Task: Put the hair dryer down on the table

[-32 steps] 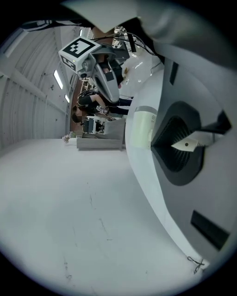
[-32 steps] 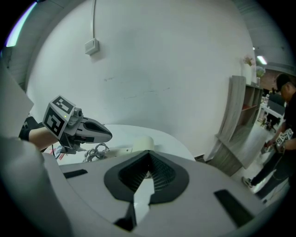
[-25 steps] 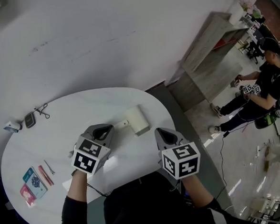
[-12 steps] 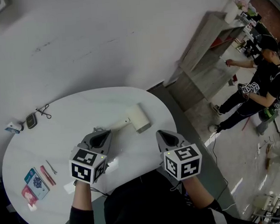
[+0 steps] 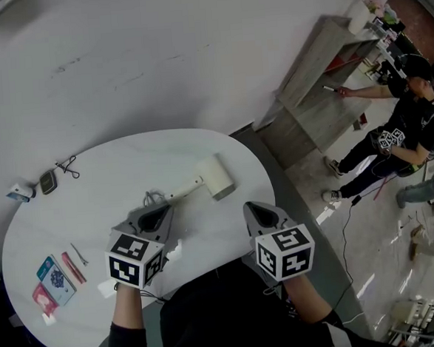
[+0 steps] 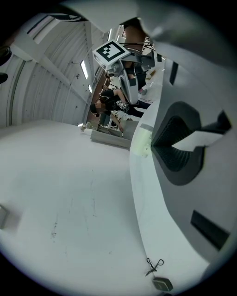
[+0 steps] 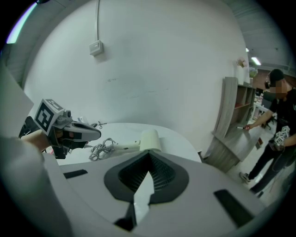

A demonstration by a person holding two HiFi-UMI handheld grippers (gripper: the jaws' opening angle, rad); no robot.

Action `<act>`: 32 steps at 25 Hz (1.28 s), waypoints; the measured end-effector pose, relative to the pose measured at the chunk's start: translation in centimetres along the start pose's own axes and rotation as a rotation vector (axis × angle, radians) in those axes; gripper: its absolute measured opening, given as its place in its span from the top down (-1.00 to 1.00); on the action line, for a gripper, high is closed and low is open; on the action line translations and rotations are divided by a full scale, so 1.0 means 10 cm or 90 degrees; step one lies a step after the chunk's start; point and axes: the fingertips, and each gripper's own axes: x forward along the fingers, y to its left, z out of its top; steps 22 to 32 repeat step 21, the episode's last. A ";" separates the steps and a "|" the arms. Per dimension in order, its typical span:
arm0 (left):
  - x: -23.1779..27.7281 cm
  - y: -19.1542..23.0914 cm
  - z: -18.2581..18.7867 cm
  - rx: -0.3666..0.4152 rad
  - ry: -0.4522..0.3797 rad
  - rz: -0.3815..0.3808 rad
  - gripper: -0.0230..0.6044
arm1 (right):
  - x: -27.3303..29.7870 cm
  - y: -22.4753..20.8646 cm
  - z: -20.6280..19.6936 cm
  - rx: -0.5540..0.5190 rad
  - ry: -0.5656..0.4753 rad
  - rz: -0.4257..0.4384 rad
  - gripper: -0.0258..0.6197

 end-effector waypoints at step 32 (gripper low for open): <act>-0.17 -0.08 -0.02 -0.025 -0.036 0.017 0.90 | -0.16 0.01 -0.09 0.006 -0.012 -0.011 0.92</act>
